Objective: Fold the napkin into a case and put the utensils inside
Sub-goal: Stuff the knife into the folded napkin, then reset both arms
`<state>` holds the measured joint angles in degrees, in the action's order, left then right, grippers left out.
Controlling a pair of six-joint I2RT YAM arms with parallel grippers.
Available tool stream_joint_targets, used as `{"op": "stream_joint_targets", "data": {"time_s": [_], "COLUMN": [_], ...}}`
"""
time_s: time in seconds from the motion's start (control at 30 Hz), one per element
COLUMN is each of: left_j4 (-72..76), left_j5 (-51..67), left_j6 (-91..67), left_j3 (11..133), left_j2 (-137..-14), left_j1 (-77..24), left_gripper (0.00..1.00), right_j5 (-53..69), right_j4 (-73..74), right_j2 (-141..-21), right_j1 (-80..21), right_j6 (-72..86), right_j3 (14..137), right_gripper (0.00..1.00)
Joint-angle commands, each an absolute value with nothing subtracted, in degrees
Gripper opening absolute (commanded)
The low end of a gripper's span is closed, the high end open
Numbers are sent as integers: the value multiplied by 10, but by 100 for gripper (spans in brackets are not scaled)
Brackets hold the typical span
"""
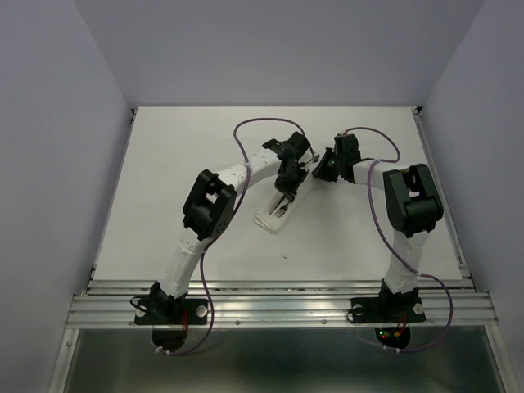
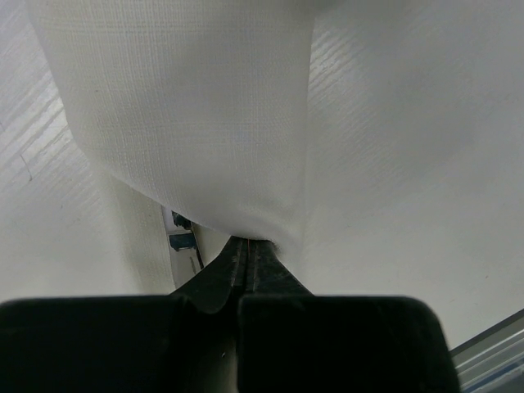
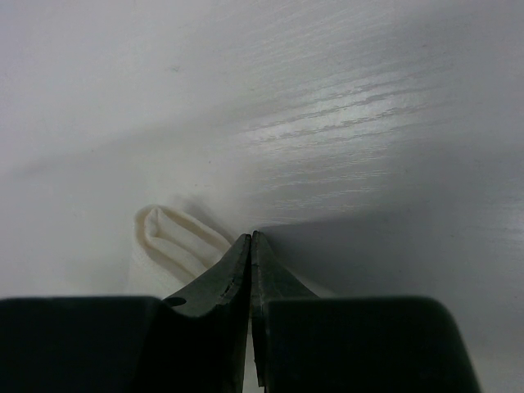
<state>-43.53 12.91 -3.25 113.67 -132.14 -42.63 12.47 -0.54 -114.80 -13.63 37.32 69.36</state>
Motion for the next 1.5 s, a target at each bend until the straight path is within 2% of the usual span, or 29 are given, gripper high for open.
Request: {"op": "stream_joint_targets", "data": {"time_s": [0.0,0.2,0.43,0.73,0.87,0.97,1.17,1.3,1.47], "left_j4": [-434,-438,-445,-450,-459,-465,-451,-407,-320], "left_j5": [132,117,98,80,57,26,8,10,39], "left_j6": [-24,-26,-33,-39,-41,-43,-53,-79,-135], "left_j3": [1169,1166,1147,1118,1097,1082,1022,921,795], "left_j2": [-1315,-1314,-1286,-1247,-1211,-1183,-1111,-1054,-992], "left_j1": [-425,-424,-424,-424,-424,-424,-410,-393,-378], "left_gripper": [0,0,27,40,41,41,41,39,38], "right_j5": [121,120,120,115,82,48,39,21,30], "right_j4": [7,9,10,15,33,47,56,39,56], "right_j2": [-1135,-1135,-1132,-1128,-1111,-1093,-1048,-1002,-991], "right_j1": [-148,-148,-148,-148,-148,-148,-148,-165,-214], "right_j6": [368,367,367,365,353,348,343,358,340], "right_j3": [684,683,683,686,689,691,686,644,656], "right_gripper": [9,9,9,13,21,24,24,24,20]}}
